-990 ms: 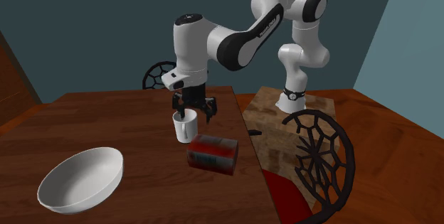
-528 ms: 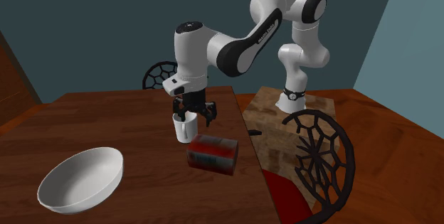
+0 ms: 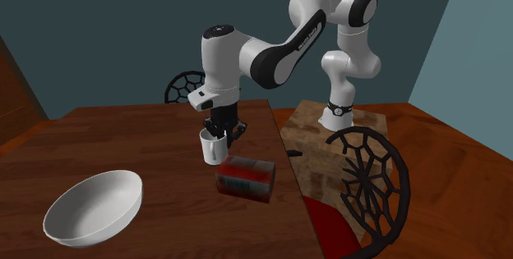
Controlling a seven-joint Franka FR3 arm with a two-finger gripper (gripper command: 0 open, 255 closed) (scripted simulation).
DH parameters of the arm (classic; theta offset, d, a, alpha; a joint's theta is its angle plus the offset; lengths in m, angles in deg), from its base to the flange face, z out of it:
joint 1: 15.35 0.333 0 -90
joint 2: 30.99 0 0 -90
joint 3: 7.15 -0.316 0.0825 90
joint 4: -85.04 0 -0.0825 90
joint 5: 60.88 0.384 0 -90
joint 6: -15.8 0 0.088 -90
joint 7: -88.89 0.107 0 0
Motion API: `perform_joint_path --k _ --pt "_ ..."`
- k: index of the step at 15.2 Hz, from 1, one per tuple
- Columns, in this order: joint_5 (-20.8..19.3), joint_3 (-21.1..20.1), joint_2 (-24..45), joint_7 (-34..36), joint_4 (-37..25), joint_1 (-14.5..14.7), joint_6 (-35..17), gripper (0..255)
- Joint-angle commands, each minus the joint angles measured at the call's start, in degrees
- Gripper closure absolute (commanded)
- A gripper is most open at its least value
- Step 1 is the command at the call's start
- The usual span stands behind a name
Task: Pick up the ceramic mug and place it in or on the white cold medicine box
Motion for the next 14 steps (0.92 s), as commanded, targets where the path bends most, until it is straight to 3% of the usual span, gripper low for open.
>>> perform_joint_path --k 1,6,14 --pt "-0.01 0.01 0.01 0.00 0.01 -0.01 0.00 255" --pt "-0.01 0.01 0.01 0.00 0.02 -0.01 -0.01 255" --pt "-0.53 0.35 -2.14 -0.11 -3.04 0.14 5.13 255"
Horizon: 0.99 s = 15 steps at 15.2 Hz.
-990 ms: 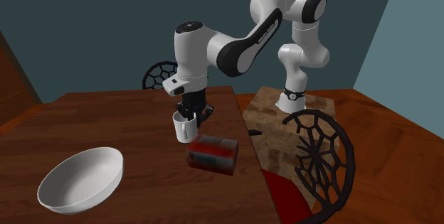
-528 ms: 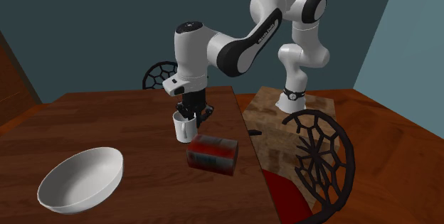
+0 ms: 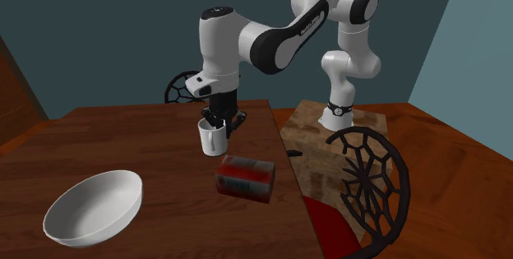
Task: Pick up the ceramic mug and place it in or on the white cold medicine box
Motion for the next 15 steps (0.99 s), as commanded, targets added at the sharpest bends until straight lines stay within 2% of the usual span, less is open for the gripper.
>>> perform_joint_path --k 1,15 --pt "-0.11 0.08 -0.43 -0.06 -0.90 0.00 1.32 255" --pt "-0.53 0.44 -2.23 -0.55 -9.09 -0.18 11.21 255"
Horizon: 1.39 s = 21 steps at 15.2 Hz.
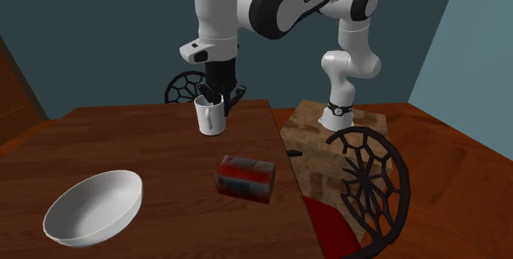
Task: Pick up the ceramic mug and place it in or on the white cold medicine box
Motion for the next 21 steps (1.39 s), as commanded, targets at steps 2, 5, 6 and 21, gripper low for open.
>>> perform_joint_path --k 2,5,6,21 --pt "0.01 0.04 0.06 -0.14 -2.51 -0.13 2.45 255" --pt "0.04 0.09 0.12 -0.31 -4.94 -0.28 4.79 255" --pt "0.06 0.10 0.16 -0.35 -5.50 -0.32 5.31 255" --pt "0.41 -4.09 6.44 13.72 -18.01 9.25 12.81 255"
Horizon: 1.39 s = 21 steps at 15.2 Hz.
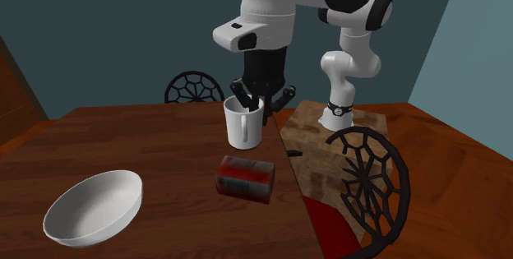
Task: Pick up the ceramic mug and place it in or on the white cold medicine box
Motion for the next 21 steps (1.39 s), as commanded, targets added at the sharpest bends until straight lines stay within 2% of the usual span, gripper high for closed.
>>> perform_joint_path --k 1,15,21 --pt "-0.08 -0.05 -0.34 0.37 1.62 0.34 -1.27 255" --pt "-0.24 -0.20 -1.06 1.06 13.60 1.10 -12.48 255" --pt "-0.23 -0.21 -1.00 1.09 14.04 1.11 -12.97 255"
